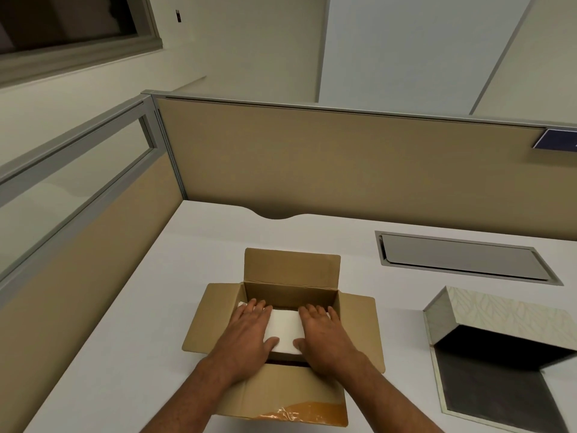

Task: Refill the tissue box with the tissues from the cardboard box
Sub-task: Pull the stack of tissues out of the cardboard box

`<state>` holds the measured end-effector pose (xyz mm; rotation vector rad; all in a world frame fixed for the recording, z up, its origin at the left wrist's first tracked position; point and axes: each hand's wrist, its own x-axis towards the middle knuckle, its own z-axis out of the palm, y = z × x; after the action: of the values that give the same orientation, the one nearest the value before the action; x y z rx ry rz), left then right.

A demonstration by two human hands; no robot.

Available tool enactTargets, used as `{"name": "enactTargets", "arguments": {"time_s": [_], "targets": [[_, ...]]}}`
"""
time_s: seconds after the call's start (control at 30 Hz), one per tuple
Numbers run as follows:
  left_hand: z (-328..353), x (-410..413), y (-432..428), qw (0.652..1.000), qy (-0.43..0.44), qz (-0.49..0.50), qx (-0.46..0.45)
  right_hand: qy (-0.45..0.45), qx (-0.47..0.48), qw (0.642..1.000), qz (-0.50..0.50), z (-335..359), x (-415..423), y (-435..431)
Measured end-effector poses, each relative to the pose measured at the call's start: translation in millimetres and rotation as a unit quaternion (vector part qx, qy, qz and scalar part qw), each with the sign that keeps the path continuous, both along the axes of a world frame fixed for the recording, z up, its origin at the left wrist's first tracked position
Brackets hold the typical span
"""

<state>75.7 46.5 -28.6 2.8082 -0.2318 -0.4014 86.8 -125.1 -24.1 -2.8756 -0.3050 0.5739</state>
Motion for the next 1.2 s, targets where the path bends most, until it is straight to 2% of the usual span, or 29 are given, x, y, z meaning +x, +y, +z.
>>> {"name": "enactTargets", "arguments": {"time_s": [0.3, 0.6, 1.0, 1.2], "targets": [[-4, -5, -4, 0.998, -0.060, 0.016, -0.019, 0.081, -0.020, 0.996, 0.030, -2, 26, 2], [-6, -5, -5, 0.997, -0.068, 0.029, -0.007, 0.197, -0.012, 0.980, 0.006, -3, 54, 4], [-10, -6, -6, 0.995, -0.095, 0.038, -0.013, 0.239, -0.019, 0.971, -0.020, -11, 68, 4], [-13, -6, -5, 0.993, -0.107, 0.032, -0.039, 0.214, -0.019, 0.977, -0.002, -13, 63, 3]]}}
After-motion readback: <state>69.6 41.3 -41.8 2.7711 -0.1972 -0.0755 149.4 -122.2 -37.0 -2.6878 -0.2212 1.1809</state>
